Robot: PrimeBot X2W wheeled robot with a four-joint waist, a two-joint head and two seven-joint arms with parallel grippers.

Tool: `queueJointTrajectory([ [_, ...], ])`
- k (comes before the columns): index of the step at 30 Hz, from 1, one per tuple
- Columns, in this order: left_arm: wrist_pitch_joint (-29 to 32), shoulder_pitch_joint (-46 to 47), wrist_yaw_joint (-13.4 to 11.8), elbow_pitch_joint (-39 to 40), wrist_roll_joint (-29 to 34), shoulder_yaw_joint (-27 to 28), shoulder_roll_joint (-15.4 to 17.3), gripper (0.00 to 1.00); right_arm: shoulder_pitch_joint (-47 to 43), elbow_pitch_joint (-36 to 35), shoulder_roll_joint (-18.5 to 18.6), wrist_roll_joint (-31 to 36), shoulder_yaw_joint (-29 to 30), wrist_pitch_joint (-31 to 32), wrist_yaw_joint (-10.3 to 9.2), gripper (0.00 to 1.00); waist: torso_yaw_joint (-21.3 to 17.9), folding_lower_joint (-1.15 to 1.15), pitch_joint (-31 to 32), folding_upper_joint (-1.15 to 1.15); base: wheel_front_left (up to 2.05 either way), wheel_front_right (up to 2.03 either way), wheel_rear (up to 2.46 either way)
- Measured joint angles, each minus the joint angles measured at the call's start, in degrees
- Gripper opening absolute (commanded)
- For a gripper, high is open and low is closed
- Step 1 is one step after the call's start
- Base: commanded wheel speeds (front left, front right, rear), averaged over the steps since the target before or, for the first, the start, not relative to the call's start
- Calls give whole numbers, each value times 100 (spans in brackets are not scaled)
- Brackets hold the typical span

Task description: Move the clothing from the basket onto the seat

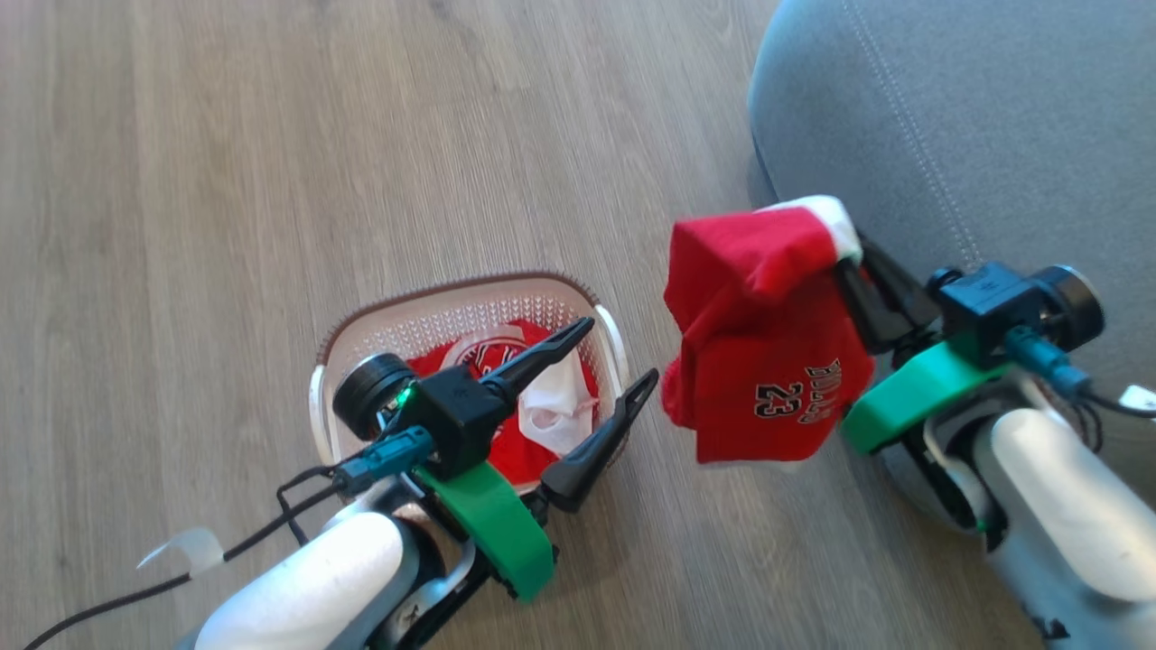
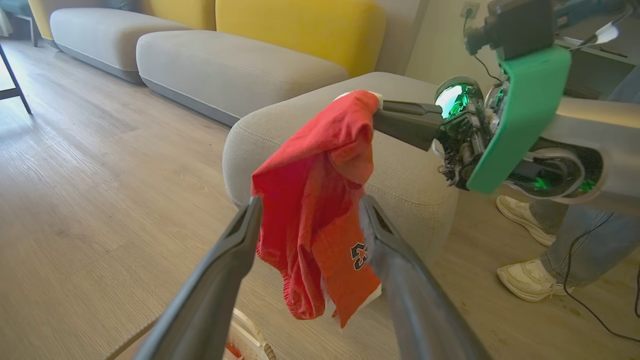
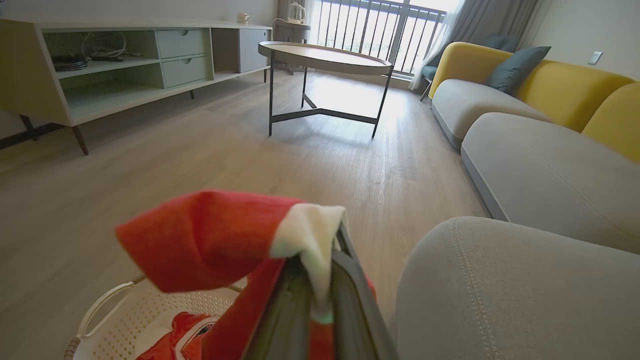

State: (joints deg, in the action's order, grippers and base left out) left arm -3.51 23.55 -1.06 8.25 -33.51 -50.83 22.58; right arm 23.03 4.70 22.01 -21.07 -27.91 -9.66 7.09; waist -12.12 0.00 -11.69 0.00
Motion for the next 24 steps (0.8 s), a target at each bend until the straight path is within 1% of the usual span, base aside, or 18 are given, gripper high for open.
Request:
queueJointTrajectory([
  [2, 49, 18, 1, 31, 26, -10, 11, 100, -2, 4, -41, -9, 153, 0, 0, 0, -2, 0, -87, 0, 0, 0, 0],
  [6, 101, 148, 9, 132, 30, -18, 52, 100, -2, 40, -289, -142, 569, 0, 0, 0, 16, 0, -335, 0, 0, 0, 0],
  [9, 153, 285, 14, 202, 35, -14, 93, 100, 28, 189, -455, -169, 895, -1, 0, 0, 41, 0, -581, 0, 0, 0, 0],
  [12, 200, 391, 77, 272, 109, -12, 160, 100, 240, 376, -593, -174, 1255, -2, 0, 0, 72, 0, -864, 0, 0, 0, 0],
  [17, 253, 572, 111, 399, 123, 26, 245, 100, 1217, 749, -791, -238, 1969, 67, 0, 0, 142, 1, -1377, 0, 0, 0, 0],
  [18, 275, 647, 112, 453, 123, 71, 279, 100, 1638, 931, -879, -298, 2290, 165, 0, 0, 174, 1, -1583, 0, 0, 0, 0],
  [20, 288, 713, 112, 501, 125, 98, 299, 100, 2024, 1129, -1002, -483, 2706, 270, 0, 0, 210, 2, -1777, 0, 0, 0, 0],
  [24, 314, 752, 111, 627, 125, 120, 322, 100, 2805, 1514, -1054, -578, 3673, 492, 0, 0, 304, 0, -2130, 0, 0, 0, 0],
])
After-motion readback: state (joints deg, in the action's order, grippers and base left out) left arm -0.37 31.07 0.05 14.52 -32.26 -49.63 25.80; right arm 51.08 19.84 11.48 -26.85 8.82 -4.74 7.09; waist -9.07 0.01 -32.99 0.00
